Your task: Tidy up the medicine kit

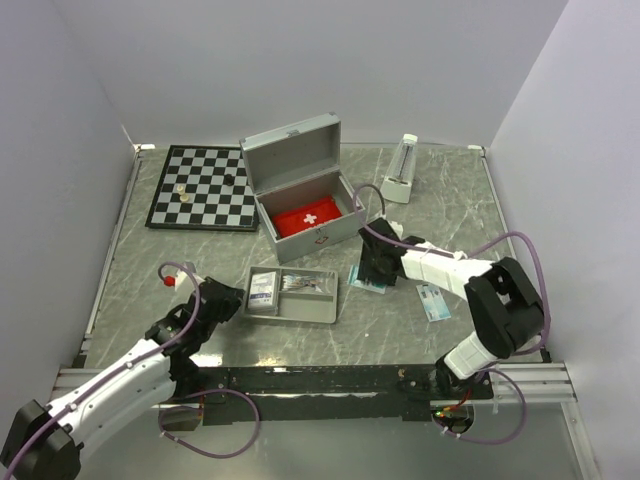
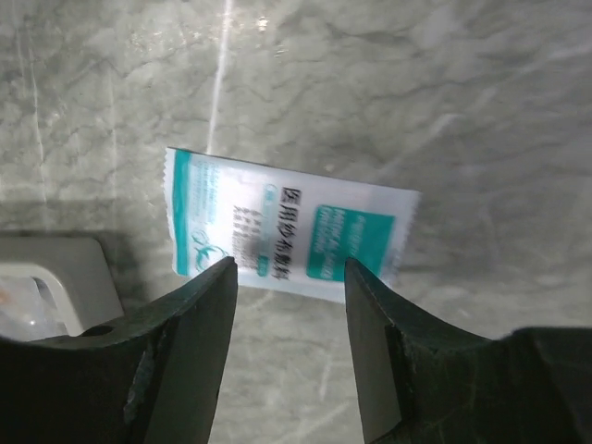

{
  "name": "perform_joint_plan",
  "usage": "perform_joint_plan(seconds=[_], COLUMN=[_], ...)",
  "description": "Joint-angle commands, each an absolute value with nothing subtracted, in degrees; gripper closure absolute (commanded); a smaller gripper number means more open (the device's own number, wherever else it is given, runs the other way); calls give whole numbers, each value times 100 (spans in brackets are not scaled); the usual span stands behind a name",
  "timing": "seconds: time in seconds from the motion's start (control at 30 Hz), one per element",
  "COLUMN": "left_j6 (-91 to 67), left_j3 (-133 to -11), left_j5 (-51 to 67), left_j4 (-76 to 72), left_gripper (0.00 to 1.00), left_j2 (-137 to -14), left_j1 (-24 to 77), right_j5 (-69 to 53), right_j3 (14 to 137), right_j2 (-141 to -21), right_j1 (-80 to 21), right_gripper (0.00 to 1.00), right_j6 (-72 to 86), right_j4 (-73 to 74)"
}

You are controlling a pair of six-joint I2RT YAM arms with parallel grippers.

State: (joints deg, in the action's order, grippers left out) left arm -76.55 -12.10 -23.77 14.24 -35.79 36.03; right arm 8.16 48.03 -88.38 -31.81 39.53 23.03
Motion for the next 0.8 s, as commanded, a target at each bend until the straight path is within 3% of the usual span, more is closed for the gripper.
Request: perform_joint_plan(seconds=[0.0,0.03,0.07,0.23,0.77], left_j6=[-7612,-7594,-7576,-7515,-7392], left_j3=[-1178,-1178,-1169,-1125,-1204], left_j5=[-2347,-2347,-2355,-2224,-2065], left_j4=[1389,1389,1354,1108,1054], left_gripper=[76,76,76,76,77], left_j2=[-3419,-3393,-3393,-3489,-3691], left_j1=[3595,3595,3595,3595,3595], right_j5=[1300,1249,1109,458,790], right_j3=[5133,5133,5124,5010,5001], right_j2=[-8140,-8008,-7911,-8050,-8973], right_j1=[-3155,-3155,-3155,-3173,-3454], right_gripper=[39,28,27,26,29], right_j6=[3456,3141,2824,1539,1924], right_j4=[2734,2646,2515,2198,2294])
